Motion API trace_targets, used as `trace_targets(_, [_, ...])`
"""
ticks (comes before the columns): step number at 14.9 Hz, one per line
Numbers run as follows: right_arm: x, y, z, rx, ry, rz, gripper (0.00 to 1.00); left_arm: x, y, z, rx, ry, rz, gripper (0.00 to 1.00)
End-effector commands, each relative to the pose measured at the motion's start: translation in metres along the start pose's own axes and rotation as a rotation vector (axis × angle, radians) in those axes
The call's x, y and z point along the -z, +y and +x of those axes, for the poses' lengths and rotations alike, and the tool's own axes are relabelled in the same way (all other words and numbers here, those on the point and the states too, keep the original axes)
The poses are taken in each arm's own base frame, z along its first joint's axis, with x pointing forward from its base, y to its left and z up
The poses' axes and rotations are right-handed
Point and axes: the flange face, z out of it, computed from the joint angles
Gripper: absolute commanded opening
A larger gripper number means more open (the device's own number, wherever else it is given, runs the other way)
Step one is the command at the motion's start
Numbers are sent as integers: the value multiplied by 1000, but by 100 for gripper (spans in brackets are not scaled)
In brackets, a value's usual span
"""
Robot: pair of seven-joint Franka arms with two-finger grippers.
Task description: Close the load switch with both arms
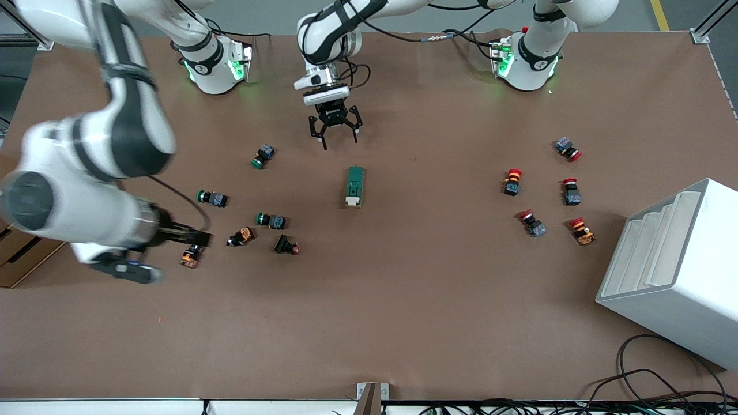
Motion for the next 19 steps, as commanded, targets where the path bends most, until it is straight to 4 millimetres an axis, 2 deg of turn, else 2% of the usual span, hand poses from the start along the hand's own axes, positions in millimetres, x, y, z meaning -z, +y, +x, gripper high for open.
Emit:
trace_targets(1, [24,63,-12,131,-17,-10,100,4,-1,61,35,-70,40,99])
trace_targets(2, [35,88,-13,155,-15,-12,100,13,-3,72,61,-110,53,100])
trace_targets(3, [48,103,-17,193,1,-34,100,13,-5,78,61,-154,76,100])
trace_targets(5, [67,124,-26,228,7,-92,100,8,-2,123,75,-236,100,100])
trace_targets(6, [73,133,-28,216,6,-93,100,6,-5,152,103,-281,112,100])
trace_targets(9, [87,139,-29,205,33,-94,100,-20,-33,250,186,-349,143,100])
trace_targets(11, [102,141,-31,196,54,-81,100,-46,-61,316,214,-430,158,100])
trace_targets(13, [108,150,-34,189,44,-74,100,-71,-88,373,243,-499,153,100])
trace_targets(15, [110,143,-39,193,29,-61,100,-102,-131,425,276,-552,164,100])
trace_targets(17, [111,142,-55,190,-51,-53,100,-124,-174,469,264,-604,146,100])
trace_targets(19, [121,142,-70,196,-62,-26,100,-136,-203,494,247,-635,129,100])
